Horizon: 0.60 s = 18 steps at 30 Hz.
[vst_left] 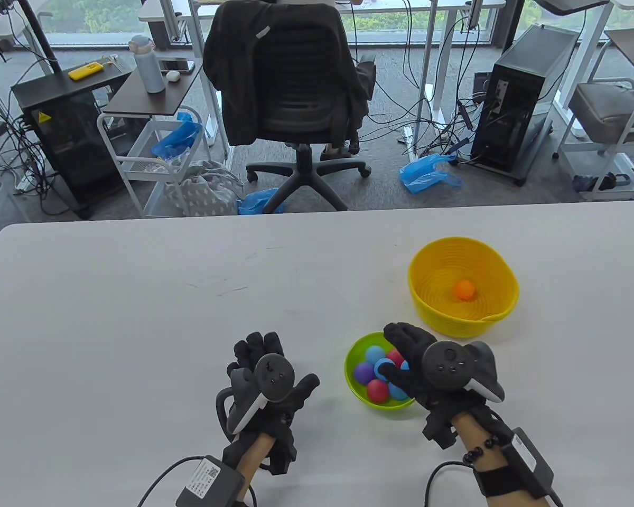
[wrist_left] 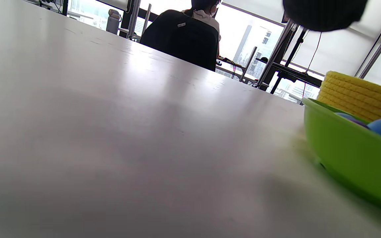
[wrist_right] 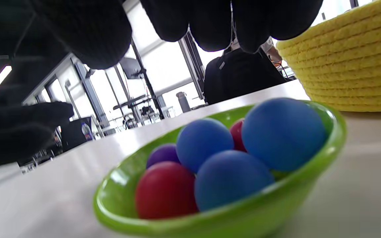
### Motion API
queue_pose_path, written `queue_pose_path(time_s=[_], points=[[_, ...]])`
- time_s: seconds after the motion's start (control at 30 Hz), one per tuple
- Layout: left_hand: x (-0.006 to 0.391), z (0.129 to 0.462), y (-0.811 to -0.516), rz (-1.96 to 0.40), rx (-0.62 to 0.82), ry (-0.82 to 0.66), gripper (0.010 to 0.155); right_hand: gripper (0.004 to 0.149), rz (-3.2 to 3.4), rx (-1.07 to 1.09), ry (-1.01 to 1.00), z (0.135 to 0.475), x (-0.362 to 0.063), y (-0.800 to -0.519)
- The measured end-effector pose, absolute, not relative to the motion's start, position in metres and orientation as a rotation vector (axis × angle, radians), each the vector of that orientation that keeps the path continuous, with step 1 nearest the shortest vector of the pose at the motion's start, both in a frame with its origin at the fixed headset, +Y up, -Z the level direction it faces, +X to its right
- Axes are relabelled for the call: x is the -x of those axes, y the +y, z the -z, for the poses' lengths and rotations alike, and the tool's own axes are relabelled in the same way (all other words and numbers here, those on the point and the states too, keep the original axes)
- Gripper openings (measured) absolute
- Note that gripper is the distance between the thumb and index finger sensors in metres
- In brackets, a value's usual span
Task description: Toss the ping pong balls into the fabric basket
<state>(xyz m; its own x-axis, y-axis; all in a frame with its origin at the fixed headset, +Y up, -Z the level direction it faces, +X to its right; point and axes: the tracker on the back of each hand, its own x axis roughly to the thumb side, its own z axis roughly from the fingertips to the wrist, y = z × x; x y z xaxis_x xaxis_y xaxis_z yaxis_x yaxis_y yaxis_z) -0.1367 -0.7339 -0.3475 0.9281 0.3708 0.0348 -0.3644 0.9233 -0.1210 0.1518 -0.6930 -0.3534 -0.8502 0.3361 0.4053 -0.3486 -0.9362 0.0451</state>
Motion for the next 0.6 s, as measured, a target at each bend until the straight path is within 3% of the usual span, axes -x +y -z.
queue_pose_path(time_s=[0.3,0.6], points=[[0.138,0.347,-0.733,-0.39,0.104,-0.061,0.104,0.078,-2.895,-0.601,0.156,0.361,-0.126,-0.712],[0.139,0.347,-0.732,-0.397,0.097,-0.063,0.104,0.08,-2.951,-0.595,0.205,0.365,-0.118,-0.718]])
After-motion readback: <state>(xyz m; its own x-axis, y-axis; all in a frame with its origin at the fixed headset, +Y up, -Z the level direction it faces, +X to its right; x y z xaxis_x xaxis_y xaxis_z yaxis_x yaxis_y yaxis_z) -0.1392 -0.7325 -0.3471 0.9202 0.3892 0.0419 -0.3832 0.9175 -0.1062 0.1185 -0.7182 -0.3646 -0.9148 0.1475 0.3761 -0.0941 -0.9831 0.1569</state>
